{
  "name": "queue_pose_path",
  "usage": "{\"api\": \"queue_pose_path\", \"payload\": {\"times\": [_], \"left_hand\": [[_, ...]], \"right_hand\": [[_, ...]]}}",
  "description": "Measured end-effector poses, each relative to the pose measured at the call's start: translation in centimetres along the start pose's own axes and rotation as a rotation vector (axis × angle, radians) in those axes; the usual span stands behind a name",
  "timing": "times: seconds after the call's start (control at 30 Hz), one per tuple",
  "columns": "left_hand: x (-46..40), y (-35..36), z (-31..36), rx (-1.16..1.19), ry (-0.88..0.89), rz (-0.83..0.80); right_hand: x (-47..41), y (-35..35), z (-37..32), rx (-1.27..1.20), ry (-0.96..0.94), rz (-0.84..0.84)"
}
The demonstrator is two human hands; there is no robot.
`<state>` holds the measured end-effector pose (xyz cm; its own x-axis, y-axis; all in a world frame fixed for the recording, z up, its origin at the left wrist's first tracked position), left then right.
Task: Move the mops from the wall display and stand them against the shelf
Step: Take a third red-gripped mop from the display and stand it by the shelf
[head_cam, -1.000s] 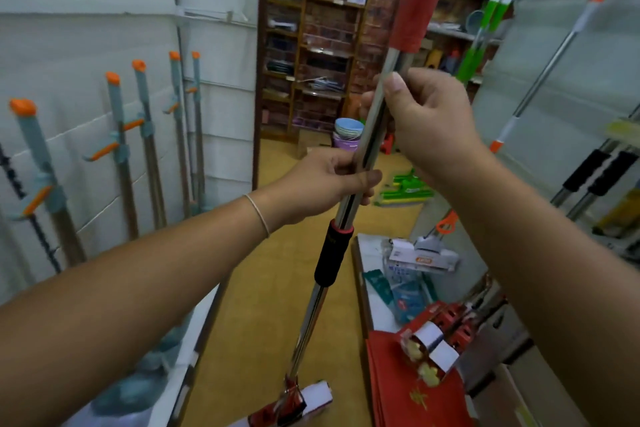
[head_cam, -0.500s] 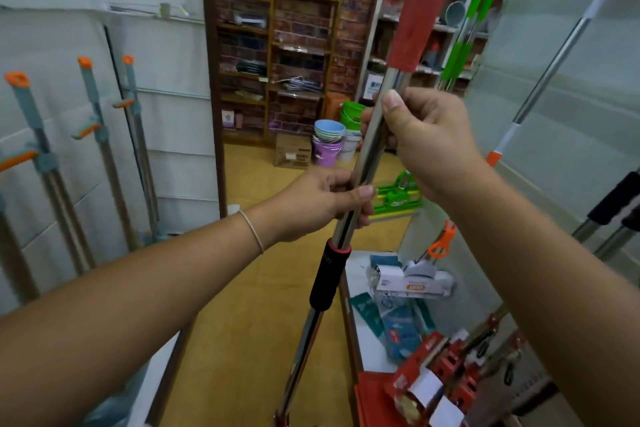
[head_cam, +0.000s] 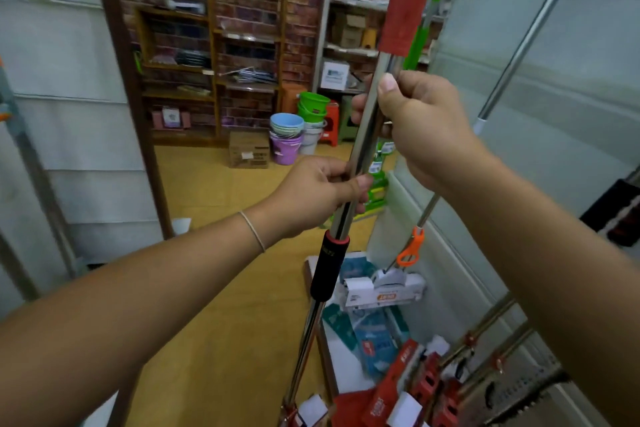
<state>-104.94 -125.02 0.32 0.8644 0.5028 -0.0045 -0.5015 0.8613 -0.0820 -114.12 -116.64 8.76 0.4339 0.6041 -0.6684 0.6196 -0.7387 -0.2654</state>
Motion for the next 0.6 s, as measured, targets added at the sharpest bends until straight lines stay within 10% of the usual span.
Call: {"api": "queue_pose_path", "payload": {"times": [0.6], "left_hand": [[-17.3,5.3,3.9,-0.094,0.040,-0.452]], "right_hand": [[-6.8,-5.7,2.5,0.535,0.117,0.559]]}}
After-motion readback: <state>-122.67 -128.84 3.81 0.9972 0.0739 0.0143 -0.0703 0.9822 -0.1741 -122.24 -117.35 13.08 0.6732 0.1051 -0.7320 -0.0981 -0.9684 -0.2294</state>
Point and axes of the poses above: each hand's wrist, its own x-axis away from the middle knuckle, its own y-axis out of the palm, z = x × y, the point moved 1 cm from there along -x, towards the middle knuckle, and after that the axes turned 13 degrees about -y, right-handed, at the moved point
